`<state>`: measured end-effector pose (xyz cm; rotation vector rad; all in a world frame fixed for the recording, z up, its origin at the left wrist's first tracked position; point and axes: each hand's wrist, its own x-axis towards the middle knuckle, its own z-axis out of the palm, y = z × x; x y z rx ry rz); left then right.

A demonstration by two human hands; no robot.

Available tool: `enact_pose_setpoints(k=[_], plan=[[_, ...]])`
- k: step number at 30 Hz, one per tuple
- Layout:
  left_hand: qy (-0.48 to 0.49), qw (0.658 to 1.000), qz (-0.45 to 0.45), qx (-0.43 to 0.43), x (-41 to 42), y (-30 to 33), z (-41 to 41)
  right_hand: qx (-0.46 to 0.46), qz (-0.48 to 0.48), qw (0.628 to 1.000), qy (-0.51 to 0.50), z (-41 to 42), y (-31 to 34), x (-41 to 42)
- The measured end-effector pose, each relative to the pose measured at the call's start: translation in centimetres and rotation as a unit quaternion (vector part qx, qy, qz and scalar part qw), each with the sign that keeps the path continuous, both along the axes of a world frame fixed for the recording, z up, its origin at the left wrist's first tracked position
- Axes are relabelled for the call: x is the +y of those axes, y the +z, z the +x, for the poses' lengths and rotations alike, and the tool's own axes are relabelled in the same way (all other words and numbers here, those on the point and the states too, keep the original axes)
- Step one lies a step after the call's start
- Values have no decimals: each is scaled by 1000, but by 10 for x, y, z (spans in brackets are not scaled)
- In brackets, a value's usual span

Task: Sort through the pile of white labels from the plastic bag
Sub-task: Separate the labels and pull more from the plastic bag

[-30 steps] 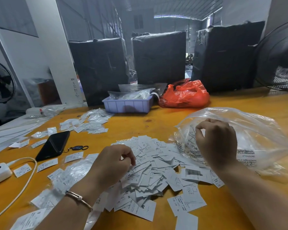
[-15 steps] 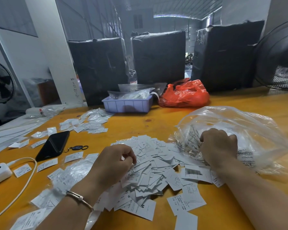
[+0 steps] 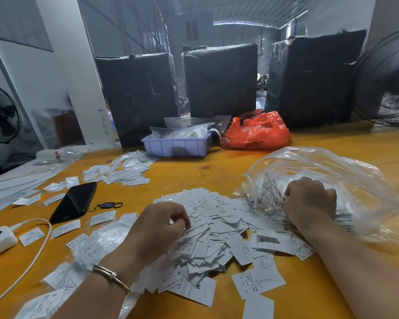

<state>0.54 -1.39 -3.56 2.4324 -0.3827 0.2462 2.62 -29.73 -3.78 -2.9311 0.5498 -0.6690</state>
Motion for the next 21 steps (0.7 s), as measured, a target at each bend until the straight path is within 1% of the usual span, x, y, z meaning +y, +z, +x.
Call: enact_pose_setpoints(k=[3, 6, 8, 9, 10, 11, 12, 13, 14, 15, 16, 17, 19, 21], plan=[[0, 1000, 2, -4, 0, 1, -1, -67, 15, 997, 21, 1, -1, 2], [-1, 1000, 2, -8, 0, 1, -2, -155, 71, 984, 58, -2, 2, 11], [4, 1000, 5, -15, 0, 2, -2, -219, 137, 961, 101, -7, 4, 20], [3, 1000, -2, -18, 0, 2, -2, -241, 185, 944, 131, -10, 6, 26], [-1, 1000, -16, -20, -1, 3, -3, -243, 251, 922, 169, -14, 7, 33], [-7, 999, -35, -23, -2, 4, -4, -221, 335, 890, 216, -17, 10, 39], [-17, 998, -55, -23, -3, 5, -5, -175, 431, 844, 269, -21, 12, 46], [-29, 997, -76, -18, -4, 7, -5, -109, 515, 788, 319, -26, 14, 53], [-42, 994, -96, -4, -5, 9, -6, -37, 570, 739, 357, -29, 15, 58], [-58, 991, -116, 18, -6, 11, -8, 27, 588, 709, 389, -31, 14, 61], [-73, 987, -137, 46, -7, 13, -9, 75, 585, 693, 415, -32, 13, 64], [-90, 981, -154, 72, -9, 15, -10, 107, 572, 687, 436, -32, 10, 66], [-121, 971, -182, 100, -10, 16, -13, 140, 556, 673, 468, -33, 8, 70], [-139, 963, -208, 104, -11, 16, -14, 152, 559, 657, 482, -34, 7, 71]])
